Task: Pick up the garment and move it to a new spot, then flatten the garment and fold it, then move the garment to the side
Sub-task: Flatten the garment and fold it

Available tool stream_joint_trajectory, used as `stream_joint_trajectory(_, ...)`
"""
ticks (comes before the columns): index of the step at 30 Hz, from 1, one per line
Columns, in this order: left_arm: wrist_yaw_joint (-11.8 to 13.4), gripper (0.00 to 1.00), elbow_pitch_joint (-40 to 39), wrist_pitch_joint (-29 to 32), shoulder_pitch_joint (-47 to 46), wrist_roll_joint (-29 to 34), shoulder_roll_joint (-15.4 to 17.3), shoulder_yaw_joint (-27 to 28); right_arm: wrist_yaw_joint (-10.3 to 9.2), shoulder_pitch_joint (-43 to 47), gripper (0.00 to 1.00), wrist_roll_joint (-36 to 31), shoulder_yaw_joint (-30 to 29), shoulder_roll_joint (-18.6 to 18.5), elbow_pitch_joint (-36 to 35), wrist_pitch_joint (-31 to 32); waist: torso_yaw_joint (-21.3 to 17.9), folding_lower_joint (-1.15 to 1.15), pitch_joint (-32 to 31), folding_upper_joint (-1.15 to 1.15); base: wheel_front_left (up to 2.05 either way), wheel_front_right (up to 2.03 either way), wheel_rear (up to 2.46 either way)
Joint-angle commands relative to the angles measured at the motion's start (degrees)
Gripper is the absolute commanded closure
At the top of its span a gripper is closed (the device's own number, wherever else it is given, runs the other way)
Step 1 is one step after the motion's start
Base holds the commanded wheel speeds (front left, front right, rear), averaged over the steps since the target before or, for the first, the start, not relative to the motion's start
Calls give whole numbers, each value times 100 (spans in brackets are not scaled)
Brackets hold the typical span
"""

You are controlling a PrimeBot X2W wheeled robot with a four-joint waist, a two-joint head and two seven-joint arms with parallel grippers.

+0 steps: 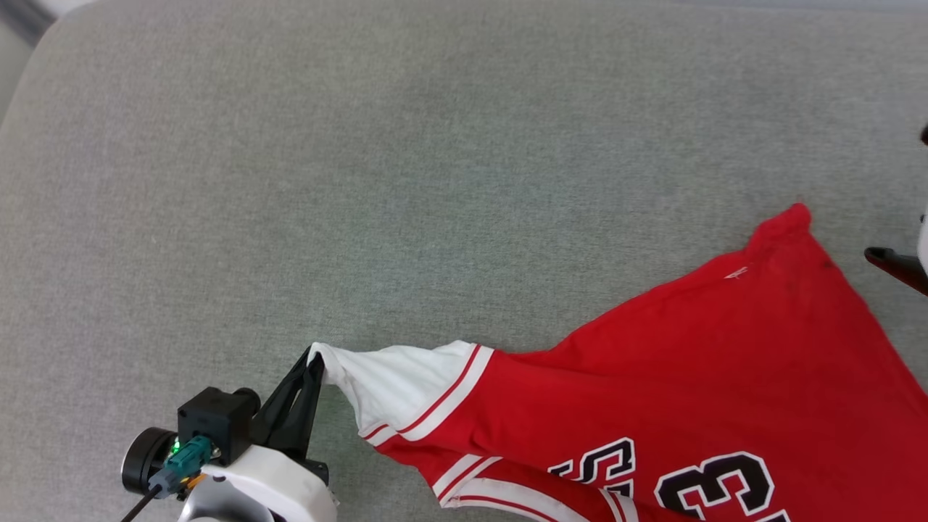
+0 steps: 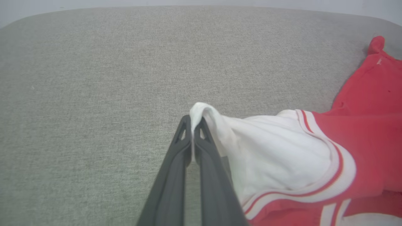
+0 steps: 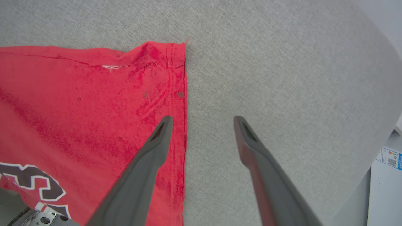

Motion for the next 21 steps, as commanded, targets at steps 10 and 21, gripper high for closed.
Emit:
stream_joint_trajectory(10,-142,100,140,-58,-373,123,-215,-58,-2,-976,0,-252,1048,476,935,-38,316,0,546,0,0,0,0)
stream_joint_trajectory(21,-291,100,425,-105,-493,113,-408,-129,8,-961,100,116,2373,428,1499,-620,295,0,565,0,0,0,0)
